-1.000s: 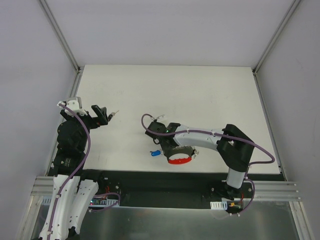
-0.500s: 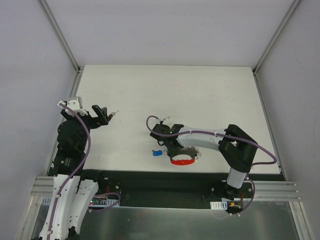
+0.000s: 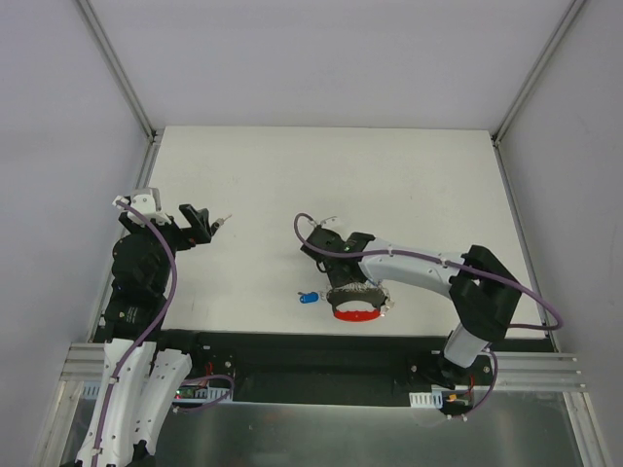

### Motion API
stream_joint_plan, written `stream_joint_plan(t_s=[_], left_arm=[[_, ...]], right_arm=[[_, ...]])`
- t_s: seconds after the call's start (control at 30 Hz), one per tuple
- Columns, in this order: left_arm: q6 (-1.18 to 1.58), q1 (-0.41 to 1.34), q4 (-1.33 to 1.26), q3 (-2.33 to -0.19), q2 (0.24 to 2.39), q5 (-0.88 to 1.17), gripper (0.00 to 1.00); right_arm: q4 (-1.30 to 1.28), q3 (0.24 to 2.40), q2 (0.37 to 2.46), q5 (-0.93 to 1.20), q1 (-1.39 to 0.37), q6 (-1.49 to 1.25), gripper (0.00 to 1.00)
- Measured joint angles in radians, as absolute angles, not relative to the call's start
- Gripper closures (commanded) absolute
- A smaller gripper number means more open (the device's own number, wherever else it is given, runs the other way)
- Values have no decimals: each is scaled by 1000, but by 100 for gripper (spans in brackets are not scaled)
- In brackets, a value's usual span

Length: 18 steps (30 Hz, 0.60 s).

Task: Put the keys on the keyring

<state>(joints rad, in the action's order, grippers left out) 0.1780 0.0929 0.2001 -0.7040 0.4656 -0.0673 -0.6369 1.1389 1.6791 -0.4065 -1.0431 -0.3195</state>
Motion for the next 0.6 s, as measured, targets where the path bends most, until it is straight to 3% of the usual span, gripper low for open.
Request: stream_joint_plan(t_s=[0.6], left_arm=[[178, 93, 200, -704, 473, -60, 1]], right_arm=[[-582, 1220, 1760, 89, -849, 217, 71]])
